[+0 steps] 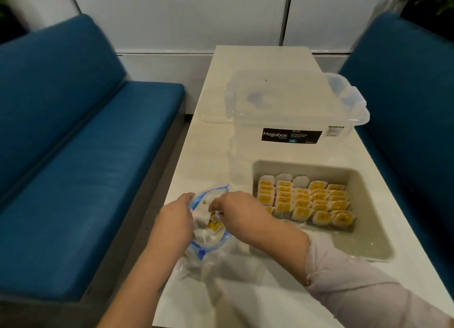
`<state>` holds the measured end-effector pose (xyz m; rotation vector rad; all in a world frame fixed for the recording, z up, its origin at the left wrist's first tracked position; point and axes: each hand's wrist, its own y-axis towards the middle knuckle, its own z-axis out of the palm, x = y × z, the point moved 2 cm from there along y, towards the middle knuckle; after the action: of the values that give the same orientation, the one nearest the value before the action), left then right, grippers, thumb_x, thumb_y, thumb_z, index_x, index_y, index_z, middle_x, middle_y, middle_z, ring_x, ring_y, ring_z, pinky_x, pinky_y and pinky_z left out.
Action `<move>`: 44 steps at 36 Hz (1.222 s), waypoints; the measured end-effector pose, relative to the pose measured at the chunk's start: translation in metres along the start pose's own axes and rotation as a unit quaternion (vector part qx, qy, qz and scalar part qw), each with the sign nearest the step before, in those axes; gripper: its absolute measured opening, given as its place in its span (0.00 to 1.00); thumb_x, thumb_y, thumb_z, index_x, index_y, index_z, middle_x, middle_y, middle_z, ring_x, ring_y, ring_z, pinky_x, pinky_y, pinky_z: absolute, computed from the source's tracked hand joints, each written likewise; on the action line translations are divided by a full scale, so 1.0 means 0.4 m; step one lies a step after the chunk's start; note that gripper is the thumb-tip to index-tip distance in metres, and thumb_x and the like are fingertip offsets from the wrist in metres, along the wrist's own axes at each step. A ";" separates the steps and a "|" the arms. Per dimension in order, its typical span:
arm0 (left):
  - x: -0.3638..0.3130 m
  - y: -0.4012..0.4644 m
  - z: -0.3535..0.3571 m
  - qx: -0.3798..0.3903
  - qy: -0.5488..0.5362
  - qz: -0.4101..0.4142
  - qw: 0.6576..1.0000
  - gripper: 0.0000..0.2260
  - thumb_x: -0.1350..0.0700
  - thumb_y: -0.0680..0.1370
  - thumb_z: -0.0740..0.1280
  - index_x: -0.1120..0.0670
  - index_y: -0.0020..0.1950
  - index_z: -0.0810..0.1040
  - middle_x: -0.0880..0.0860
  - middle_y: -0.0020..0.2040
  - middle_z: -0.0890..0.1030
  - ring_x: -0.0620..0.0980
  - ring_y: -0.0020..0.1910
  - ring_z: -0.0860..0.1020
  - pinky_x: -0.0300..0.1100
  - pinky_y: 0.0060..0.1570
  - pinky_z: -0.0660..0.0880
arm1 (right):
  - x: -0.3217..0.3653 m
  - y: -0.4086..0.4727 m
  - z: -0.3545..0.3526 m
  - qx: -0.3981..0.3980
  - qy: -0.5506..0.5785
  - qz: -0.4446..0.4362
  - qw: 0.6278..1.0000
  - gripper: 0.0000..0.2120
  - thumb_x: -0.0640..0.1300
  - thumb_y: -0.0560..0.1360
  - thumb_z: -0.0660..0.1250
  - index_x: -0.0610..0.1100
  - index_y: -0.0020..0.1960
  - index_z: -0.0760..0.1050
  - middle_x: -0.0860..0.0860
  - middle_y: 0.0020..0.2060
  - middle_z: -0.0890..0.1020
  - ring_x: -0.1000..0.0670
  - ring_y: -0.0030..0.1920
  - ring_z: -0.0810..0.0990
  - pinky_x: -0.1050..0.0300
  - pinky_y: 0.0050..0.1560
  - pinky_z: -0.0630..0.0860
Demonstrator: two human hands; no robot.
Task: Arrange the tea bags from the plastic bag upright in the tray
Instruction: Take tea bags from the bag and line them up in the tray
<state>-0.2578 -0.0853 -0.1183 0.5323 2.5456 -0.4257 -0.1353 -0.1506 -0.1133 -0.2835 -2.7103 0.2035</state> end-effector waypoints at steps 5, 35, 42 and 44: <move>0.011 -0.003 0.005 0.013 -0.012 0.021 1.000 0.21 0.62 0.78 0.56 0.48 0.70 0.69 0.51 0.58 0.78 0.50 0.49 0.75 0.37 0.45 0.70 | 0.047 0.044 0.081 0.071 -0.052 0.030 0.996 0.19 0.36 0.77 0.60 0.38 0.68 0.68 0.41 0.63 0.74 0.42 0.60 0.75 0.52 0.59 0.70; 0.044 0.002 -0.006 0.028 -0.090 0.009 0.995 0.18 0.59 0.82 0.53 0.47 0.70 0.68 0.49 0.55 0.76 0.43 0.43 0.73 0.32 0.41 0.70 | 0.075 0.089 0.116 -0.044 0.086 0.181 0.979 0.06 0.40 0.76 0.64 0.42 0.50 0.79 0.47 0.44 0.81 0.49 0.40 0.75 0.60 0.43 0.71; 0.048 0.007 -0.012 0.021 -0.062 0.026 0.998 0.20 0.63 0.80 0.55 0.49 0.70 0.69 0.50 0.56 0.77 0.48 0.49 0.74 0.39 0.48 0.74 | 0.067 0.043 0.064 -0.040 0.073 0.103 0.991 0.08 0.39 0.70 0.65 0.46 0.46 0.80 0.48 0.41 0.83 0.46 0.42 0.79 0.55 0.45 0.76; 0.048 0.009 -0.012 0.025 -0.074 0.028 0.997 0.18 0.61 0.81 0.56 0.49 0.70 0.69 0.51 0.57 0.78 0.48 0.50 0.75 0.39 0.48 0.75 | 0.060 0.032 0.046 -0.036 0.065 0.078 0.994 0.08 0.41 0.72 0.67 0.48 0.49 0.81 0.49 0.44 0.83 0.47 0.45 0.80 0.55 0.47 0.77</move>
<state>-0.2736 -0.0747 -0.1251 0.5689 2.3783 -0.4917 -0.1622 -0.1345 -0.1234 -0.5134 -2.5712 0.1271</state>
